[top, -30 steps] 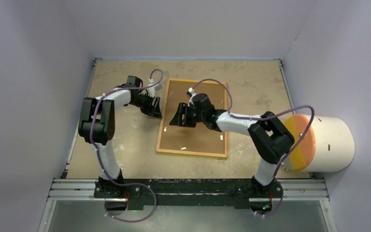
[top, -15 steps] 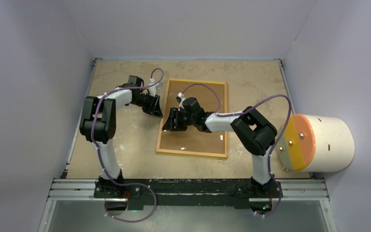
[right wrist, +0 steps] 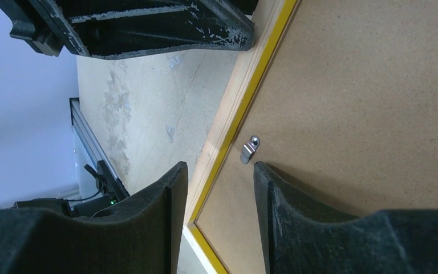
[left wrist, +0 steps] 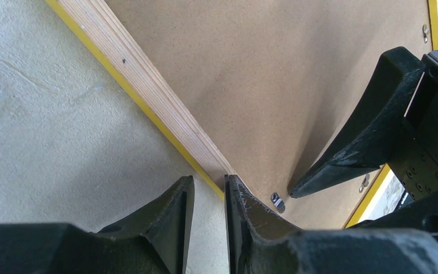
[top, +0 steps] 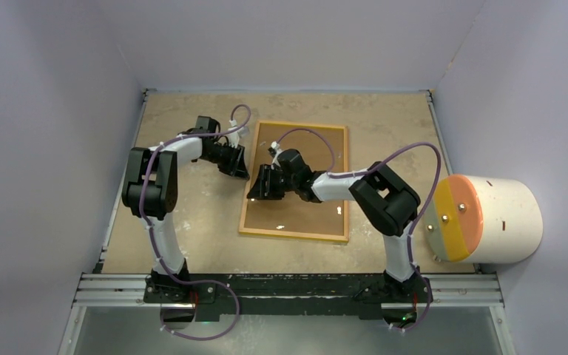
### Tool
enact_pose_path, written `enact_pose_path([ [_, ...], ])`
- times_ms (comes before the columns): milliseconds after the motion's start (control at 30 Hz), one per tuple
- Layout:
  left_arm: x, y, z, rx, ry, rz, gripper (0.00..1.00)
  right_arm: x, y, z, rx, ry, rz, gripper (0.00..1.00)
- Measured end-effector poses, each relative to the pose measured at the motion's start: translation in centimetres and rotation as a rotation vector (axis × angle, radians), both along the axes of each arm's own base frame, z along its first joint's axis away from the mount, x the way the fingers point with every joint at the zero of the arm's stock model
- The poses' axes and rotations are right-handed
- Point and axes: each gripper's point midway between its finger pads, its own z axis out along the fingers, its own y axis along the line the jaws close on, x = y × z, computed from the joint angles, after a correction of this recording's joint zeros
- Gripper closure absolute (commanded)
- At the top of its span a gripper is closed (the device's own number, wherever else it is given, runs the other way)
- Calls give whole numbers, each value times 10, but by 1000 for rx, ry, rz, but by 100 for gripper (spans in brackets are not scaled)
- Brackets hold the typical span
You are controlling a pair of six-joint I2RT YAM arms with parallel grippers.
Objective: Put the photo into the frame
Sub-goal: Install the photo frame at the center of the board.
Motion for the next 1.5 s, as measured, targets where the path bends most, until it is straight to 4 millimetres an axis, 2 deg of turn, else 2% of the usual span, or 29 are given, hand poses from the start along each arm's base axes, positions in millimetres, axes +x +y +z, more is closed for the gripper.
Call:
enact_pose_path([
  [133,-1,-1,1,-5,1,-2,76,3,4,-1,6,1,-2,54],
  [933,-3,-4,1,-17,-1,-18,79,5,15,-2,78,71,-30,61],
  [1500,-4,-4,1,-16,-15,-25,80,6,16,-3,77,75,-47,61],
])
